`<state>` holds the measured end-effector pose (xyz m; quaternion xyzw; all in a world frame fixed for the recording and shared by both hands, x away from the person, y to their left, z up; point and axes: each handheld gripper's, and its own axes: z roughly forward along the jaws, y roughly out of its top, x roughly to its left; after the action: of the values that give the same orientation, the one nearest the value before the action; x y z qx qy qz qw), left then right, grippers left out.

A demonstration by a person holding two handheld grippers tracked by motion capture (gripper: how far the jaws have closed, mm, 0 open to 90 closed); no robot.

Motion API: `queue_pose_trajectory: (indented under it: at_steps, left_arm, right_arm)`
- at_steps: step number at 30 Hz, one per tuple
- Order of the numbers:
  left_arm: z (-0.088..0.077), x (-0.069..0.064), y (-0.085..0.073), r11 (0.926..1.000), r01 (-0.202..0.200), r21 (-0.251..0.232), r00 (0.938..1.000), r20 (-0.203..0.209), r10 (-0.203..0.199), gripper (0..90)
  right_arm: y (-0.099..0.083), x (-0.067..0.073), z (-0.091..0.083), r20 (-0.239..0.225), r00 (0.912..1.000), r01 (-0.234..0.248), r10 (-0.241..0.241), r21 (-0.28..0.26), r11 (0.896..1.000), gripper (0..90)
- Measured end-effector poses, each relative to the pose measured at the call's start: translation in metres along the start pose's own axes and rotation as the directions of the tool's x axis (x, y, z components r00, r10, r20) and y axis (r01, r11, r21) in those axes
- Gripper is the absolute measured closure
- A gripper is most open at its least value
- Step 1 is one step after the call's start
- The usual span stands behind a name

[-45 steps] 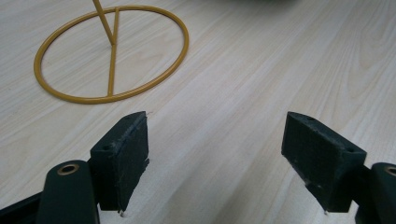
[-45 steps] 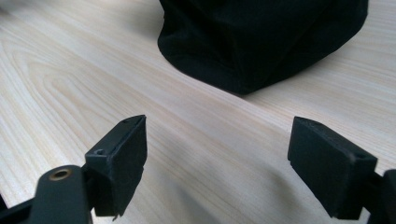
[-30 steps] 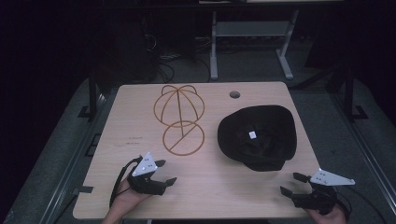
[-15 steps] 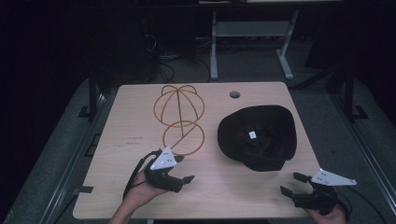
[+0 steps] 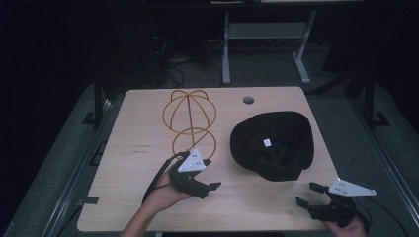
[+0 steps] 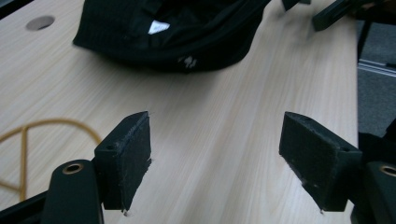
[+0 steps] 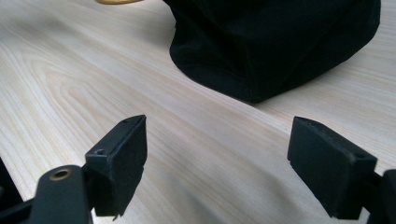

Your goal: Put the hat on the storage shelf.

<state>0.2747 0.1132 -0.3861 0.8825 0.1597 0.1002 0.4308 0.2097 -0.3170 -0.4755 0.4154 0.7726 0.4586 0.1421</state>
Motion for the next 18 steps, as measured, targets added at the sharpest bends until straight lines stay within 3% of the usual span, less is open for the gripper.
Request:
queue_pose_trajectory:
  at_steps: [10,18]
  left_arm:
    - [0.018,-0.001,0.029,0.9996,-0.026,-0.011,0.9986,0.046,0.026,26.4]
    - [0.039,-0.005,0.054,0.9951,-0.095,0.027,0.9932,0.071,0.093,26.3]
  right_arm:
    - [0.0,-0.001,-0.002,-0.004,1.0,-0.009,0.008,-0.007,1.0,19.4]
    - [-0.001,-0.001,-0.003,-0.005,0.9999,-0.009,0.009,-0.011,1.0,19.4]
